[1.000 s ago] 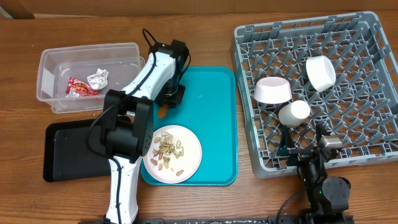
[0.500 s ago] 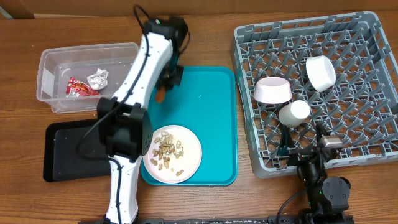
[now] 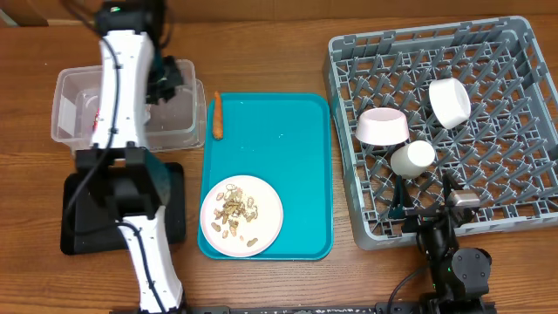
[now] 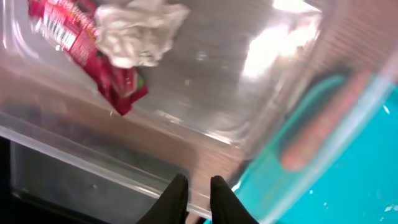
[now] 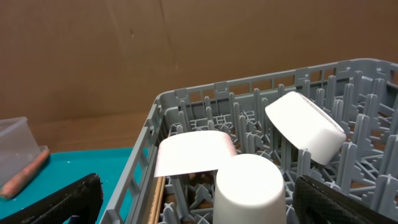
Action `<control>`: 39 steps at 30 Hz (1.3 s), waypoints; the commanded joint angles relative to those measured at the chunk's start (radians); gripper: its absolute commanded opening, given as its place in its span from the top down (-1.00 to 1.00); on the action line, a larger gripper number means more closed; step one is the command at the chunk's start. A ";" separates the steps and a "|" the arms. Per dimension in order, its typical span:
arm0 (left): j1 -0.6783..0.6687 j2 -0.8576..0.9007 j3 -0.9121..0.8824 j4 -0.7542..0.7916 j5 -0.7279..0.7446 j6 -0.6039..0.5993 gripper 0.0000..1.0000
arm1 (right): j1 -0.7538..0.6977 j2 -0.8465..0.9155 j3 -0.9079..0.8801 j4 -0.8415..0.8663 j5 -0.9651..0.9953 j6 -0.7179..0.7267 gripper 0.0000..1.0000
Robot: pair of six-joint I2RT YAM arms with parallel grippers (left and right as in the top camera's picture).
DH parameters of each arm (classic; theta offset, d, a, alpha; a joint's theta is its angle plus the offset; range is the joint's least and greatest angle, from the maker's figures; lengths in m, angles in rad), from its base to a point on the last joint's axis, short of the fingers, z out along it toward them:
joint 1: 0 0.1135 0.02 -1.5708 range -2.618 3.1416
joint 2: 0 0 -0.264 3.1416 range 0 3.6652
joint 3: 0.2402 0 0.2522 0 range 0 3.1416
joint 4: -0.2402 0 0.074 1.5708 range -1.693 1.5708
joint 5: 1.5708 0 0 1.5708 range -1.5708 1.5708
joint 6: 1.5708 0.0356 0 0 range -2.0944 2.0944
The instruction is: Sort waste into correct bins and load items into the dishwasher
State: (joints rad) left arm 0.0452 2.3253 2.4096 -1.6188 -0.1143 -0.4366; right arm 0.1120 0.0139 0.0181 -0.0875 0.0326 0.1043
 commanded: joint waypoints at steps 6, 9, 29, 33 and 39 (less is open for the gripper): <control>-0.013 -0.011 0.027 -0.001 0.251 0.124 0.40 | -0.003 -0.011 -0.010 0.007 -0.001 0.004 -1.00; -0.101 -0.022 0.028 0.001 0.196 0.143 0.26 | -0.003 -0.011 -0.010 0.007 -0.001 0.004 -1.00; -0.290 0.021 -0.398 0.278 -0.035 -0.031 -0.43 | -0.003 -0.011 -0.010 0.007 -0.001 0.004 -1.00; -0.289 0.021 -0.460 0.359 -0.092 -0.035 -0.43 | -0.003 -0.011 -0.010 0.007 -0.001 0.004 -1.00; -0.291 0.021 -0.504 0.462 -0.074 -0.035 -0.32 | -0.003 -0.011 -0.010 0.007 -0.001 0.004 -1.00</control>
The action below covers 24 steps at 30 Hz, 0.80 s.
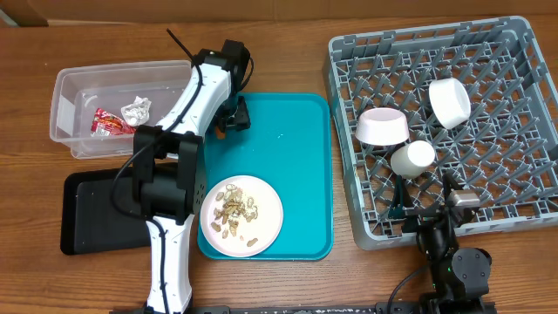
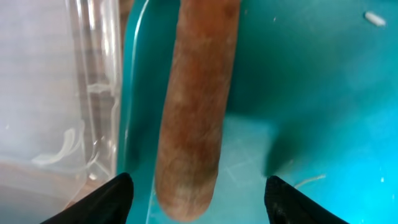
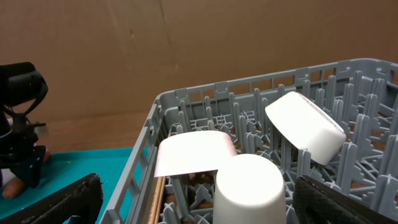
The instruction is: Sort waste into correct bins and load items into the dishwasher
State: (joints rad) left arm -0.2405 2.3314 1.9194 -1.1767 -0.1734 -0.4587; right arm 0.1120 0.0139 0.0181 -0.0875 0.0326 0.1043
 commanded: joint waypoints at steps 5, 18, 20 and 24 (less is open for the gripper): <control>-0.008 0.016 -0.014 0.036 -0.005 -0.007 -0.01 | -0.003 -0.011 -0.010 0.007 -0.001 0.004 -1.00; -0.035 0.016 -0.035 0.094 0.138 0.136 0.18 | -0.003 -0.011 -0.010 0.007 -0.001 0.004 -1.00; -0.035 0.016 -0.048 0.113 0.140 0.136 0.17 | -0.003 -0.011 -0.010 0.007 -0.001 0.004 -1.00; -0.035 0.016 -0.056 0.122 0.141 0.136 0.21 | -0.003 -0.011 -0.010 0.007 -0.001 0.004 -1.00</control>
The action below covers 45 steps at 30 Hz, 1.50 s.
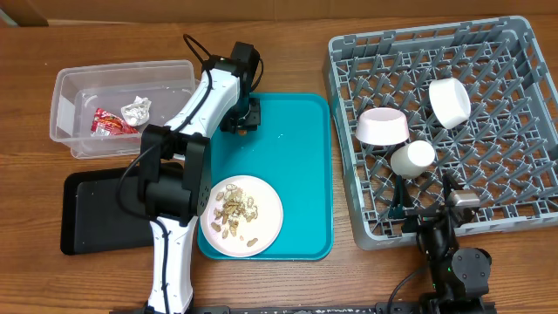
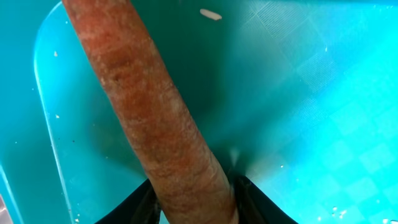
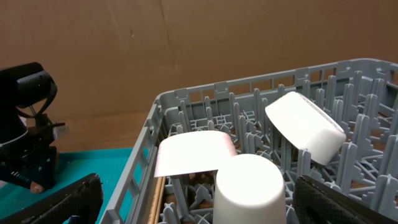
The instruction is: Sort waste into correct bins and load items into the dishwasher
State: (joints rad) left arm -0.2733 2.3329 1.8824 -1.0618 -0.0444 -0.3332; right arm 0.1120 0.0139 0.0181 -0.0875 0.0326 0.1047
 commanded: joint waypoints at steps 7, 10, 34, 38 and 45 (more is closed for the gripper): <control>-0.002 0.011 0.019 -0.035 0.075 -0.007 0.65 | -0.003 -0.011 -0.010 0.007 -0.001 0.003 -1.00; -0.003 -0.005 0.074 -0.103 0.070 0.009 0.67 | -0.003 -0.011 -0.010 0.007 -0.001 0.003 -1.00; 0.021 -0.684 0.048 -0.628 -0.161 -0.274 0.91 | -0.003 -0.011 -0.010 0.007 -0.001 0.003 -1.00; 0.100 -0.782 -0.151 -0.598 -0.162 -0.332 0.91 | -0.003 -0.011 -0.010 0.007 -0.001 0.003 -1.00; 0.332 -0.985 -0.613 -0.357 -0.046 -0.341 0.91 | -0.003 -0.011 -0.010 0.007 -0.001 0.003 -1.00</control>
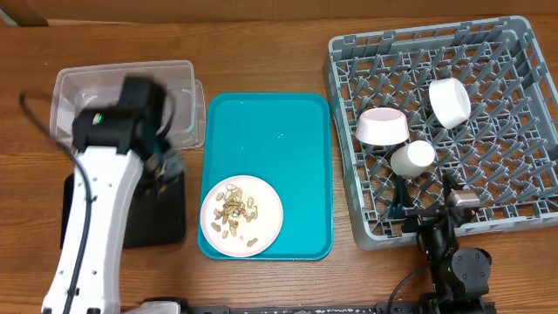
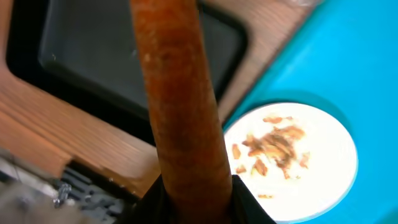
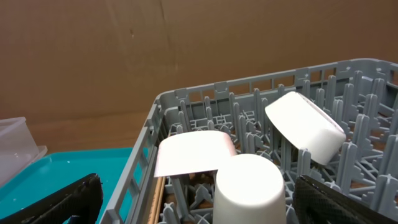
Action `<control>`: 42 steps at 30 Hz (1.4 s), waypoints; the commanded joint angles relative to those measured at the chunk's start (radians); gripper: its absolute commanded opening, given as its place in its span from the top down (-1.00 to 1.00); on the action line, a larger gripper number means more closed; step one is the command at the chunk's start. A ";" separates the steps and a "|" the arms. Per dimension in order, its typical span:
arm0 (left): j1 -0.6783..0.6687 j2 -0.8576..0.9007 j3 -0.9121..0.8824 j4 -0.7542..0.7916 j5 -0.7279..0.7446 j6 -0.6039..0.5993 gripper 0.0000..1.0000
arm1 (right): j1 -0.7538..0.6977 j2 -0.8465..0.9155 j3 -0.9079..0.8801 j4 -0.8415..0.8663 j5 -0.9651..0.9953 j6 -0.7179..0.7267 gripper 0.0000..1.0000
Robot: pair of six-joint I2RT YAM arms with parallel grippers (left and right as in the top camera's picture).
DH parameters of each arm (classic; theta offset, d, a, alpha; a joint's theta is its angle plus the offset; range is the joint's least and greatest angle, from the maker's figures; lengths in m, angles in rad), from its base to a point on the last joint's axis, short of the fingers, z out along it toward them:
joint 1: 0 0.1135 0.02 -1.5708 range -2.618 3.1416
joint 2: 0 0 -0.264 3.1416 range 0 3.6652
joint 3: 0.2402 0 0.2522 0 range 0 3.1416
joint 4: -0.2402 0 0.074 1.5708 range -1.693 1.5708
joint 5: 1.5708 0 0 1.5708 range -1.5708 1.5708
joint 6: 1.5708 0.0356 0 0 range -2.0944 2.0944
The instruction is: Sort waste into correct bins and load items into the dishwasher
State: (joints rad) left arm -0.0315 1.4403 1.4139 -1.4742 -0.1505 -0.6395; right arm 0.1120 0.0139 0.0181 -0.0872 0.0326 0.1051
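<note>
My left gripper is shut on an orange carrot, which fills the middle of the left wrist view. It hangs above the wood at the right edge of the black bin, close to the white plate of food scraps. From overhead the left arm covers the carrot, between the clear bin and the black bin. Beside the rack's near edge my right gripper stands open, facing a white cup.
The teal tray carries the plate of scraps. On the right, the grey dish rack holds two white bowls and a cup. Wrappers in the clear bin are hidden by the arm.
My left gripper, then shut on the carrot at the tray's far left corner, now holds it off the tray at the black bin's right edge. The right arm has not moved.
First my left gripper was shut and empty over the clear bin, the carrot lying on the tray's far left rim. Then it stood open around the carrot, then shut on it. Now the carrot hangs by the black bin. The right gripper stayed open at the rack.
</note>
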 commanded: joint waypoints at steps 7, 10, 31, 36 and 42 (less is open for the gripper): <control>0.358 -0.156 -0.484 0.317 0.227 -0.042 0.76 | -0.003 -0.011 -0.010 0.007 -0.001 0.003 -1.00; 0.399 -0.152 -0.545 0.388 0.256 -0.030 0.57 | -0.003 -0.011 -0.010 0.007 -0.001 0.003 -1.00; -0.054 -0.137 -0.195 0.352 0.374 0.278 -1.00 | -0.003 -0.011 -0.010 0.007 -0.001 0.003 -1.00; -0.361 -0.050 -0.195 0.493 0.460 0.284 -1.00 | -0.003 -0.011 -0.010 0.007 -0.001 0.003 -1.00; -0.582 0.101 -0.194 0.568 0.320 0.236 -0.64 | -0.003 -0.011 -0.010 0.007 -0.001 0.003 -1.00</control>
State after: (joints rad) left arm -0.5518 1.4818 1.2079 -0.8982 0.2546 -0.3920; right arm 0.1120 0.0135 0.0181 -0.0879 0.0322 0.1043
